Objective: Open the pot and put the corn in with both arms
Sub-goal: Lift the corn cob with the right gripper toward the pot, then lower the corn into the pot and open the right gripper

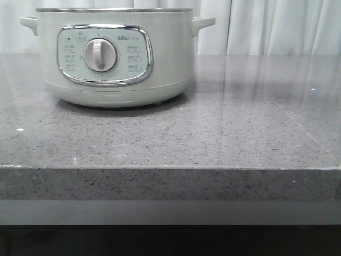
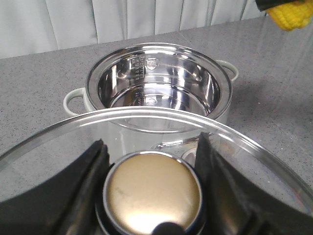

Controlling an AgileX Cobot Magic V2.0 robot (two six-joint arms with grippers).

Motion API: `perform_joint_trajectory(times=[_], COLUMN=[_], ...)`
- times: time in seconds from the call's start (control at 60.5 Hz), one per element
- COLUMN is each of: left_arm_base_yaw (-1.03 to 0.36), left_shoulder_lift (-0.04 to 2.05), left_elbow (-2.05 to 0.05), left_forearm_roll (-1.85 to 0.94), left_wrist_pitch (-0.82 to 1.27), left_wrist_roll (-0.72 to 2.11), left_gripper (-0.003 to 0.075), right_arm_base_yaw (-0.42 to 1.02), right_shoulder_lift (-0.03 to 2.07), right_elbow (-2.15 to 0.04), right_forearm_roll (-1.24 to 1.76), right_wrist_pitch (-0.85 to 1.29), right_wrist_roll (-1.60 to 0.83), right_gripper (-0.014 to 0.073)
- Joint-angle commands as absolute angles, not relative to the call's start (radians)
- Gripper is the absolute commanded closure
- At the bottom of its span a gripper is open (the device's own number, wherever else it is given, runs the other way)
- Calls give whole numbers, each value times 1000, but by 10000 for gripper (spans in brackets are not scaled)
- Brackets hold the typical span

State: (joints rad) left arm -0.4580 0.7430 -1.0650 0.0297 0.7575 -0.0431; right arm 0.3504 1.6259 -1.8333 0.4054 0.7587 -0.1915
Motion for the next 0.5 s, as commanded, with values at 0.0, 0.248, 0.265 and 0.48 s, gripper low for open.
perform_joint_trajectory(times=[0.0, 0.248, 0.265, 0.48], left_arm_base_yaw=[-458, -458, -458, -458], left_shoulder_lift=[739, 739, 739, 739], left_elbow=[-1103, -1103, -1103, -1103], left_forearm_roll=[24, 24, 24, 24], left_wrist_pitch=[612, 612, 612, 612], left_wrist_roll=[-51, -51, -51, -51], left_gripper=[567, 567, 567, 567], right_arm_base_yaw=[392, 483, 487, 507], right_shoulder_lift=[1603, 1686, 1692, 1796], right_elbow=[-1870, -1870, -1870, -1870], right_forearm_roll=[455, 455, 454, 454], right_wrist_pitch=[601, 517, 517, 522], right_wrist_roll=[-211, -219, -223, -243], right_gripper=[290, 290, 290, 290])
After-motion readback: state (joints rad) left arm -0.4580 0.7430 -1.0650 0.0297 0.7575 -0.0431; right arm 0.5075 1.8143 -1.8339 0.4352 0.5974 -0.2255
